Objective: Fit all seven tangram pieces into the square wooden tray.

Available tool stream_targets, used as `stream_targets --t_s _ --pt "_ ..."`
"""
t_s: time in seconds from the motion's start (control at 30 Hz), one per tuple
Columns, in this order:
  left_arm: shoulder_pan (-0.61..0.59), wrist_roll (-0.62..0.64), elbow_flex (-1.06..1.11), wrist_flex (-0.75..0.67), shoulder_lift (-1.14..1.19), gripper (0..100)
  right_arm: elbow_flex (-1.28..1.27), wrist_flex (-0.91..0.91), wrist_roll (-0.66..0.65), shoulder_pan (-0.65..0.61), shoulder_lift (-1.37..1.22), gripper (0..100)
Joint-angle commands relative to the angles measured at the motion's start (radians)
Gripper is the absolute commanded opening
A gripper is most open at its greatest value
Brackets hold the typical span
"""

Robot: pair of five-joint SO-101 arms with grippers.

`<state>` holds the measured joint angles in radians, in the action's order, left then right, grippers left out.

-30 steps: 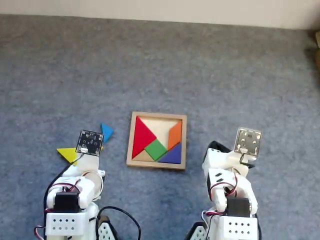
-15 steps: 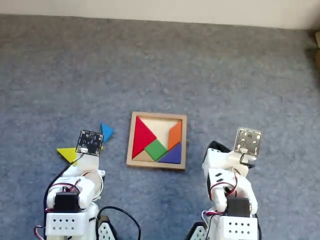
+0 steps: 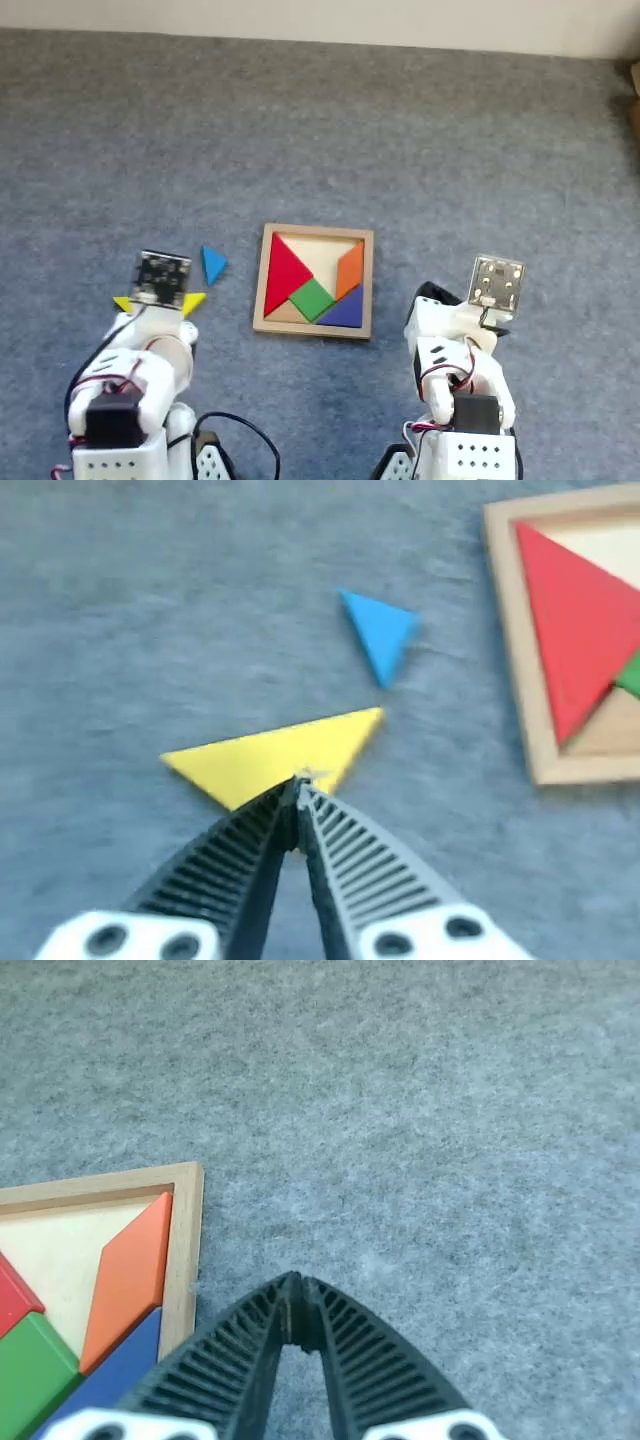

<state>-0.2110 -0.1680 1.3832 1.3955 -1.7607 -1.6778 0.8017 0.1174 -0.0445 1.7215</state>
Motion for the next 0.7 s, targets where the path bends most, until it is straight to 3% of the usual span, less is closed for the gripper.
stream_targets --t_s 0.0,0.2,0.37,0.47,0.67 --pt "-0.148 -0.087 -0.090 -0.081 -0.036 1 -0.148 0.002 0.003 0.013 -0.015 0.4" --pt "-0.266 -0.212 -0.143 -0.276 -0.025 2 -0.148 0.002 0.003 0.013 -0.015 0.4" --pt "-0.248 -0.218 -0.254 -0.207 0.068 12 -0.148 0.002 0.003 0.013 -0.015 0.4" --pt "-0.246 -0.222 -0.348 -0.169 0.259 14 -0.148 0.002 0.003 0.013 -0.015 0.4" --pt "-0.246 -0.319 -0.542 -0.074 0.727 29 -0.148 0.002 0.003 0.013 -0.015 0.4"
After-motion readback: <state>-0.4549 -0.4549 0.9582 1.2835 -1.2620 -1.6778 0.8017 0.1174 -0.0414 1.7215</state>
